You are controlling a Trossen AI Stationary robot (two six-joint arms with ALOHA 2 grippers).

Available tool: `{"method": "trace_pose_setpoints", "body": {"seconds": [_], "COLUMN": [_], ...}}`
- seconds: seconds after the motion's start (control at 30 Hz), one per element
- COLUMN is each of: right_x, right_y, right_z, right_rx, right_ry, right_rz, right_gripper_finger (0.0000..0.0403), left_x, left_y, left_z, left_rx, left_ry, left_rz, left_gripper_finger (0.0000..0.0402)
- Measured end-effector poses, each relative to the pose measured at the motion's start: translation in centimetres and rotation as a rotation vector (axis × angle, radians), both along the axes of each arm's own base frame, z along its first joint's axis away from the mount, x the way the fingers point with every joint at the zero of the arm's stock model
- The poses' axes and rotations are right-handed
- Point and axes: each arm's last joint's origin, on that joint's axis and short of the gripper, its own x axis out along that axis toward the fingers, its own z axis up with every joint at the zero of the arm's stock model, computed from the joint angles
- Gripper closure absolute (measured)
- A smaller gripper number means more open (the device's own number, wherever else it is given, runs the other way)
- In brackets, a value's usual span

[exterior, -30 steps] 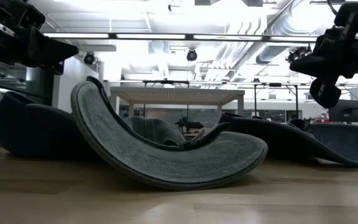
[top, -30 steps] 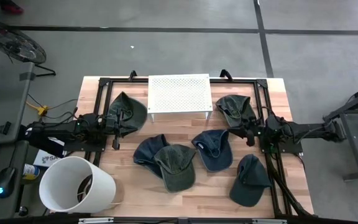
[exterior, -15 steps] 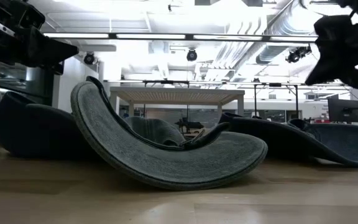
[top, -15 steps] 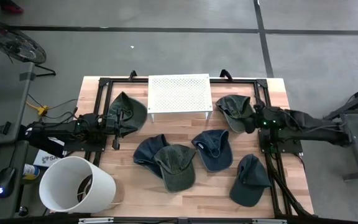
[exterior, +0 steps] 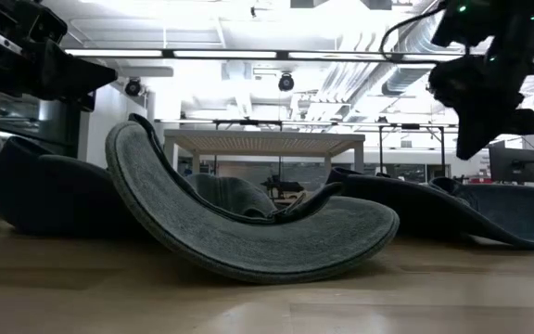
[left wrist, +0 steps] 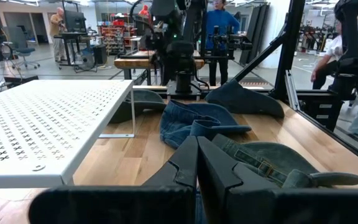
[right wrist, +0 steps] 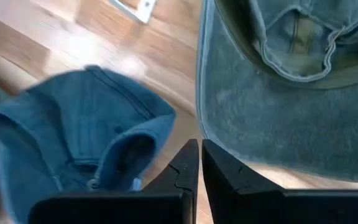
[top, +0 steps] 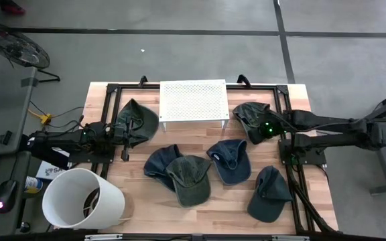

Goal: Pick & Place hat
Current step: Put the top right gray cap on the shelf

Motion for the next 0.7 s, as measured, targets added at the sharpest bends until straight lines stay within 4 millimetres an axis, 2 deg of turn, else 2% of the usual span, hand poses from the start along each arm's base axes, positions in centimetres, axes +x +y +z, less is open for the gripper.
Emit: {"method": "trace_pose_setpoints", "body": {"seconds": [0.13,0.33,0.47,0.57,0.7], "right_x": [1.3,2.9,3.6,4.2,4.7], "right_y": [-0.6,-1.7,-2.2,-2.4,-2.5], "right_z": [0.1,0.4,-0.5,-1.1,-1.8], "right_rx": [0.005,-0.031,-0.027,-0.023,-0.039], "right_ry": [0.041,0.101,0.169,0.202,0.248], "right_rz": [-0.008,0.007,0.067,0.107,0.143], "right_gripper_finger": [0.0348,0.0253,0.0196,0.0172,0.0166], "left_x": [0.0,0.0,0.0,0.0,0.0], "left_y": [0.0,0.0,0.0,0.0,0.0], "left_z": [0.0,0.0,0.0,0.0,0.0], "left_rx": [0.000,0.000,0.000,0.000,0.000], "left_ry": [0.000,0.000,0.000,0.000,0.000], "left_rz": [0.000,0.000,0.000,0.000,0.000], "left_gripper_finger": [0.0396,0.0396,0.0396,0.0396,0.0396]}}
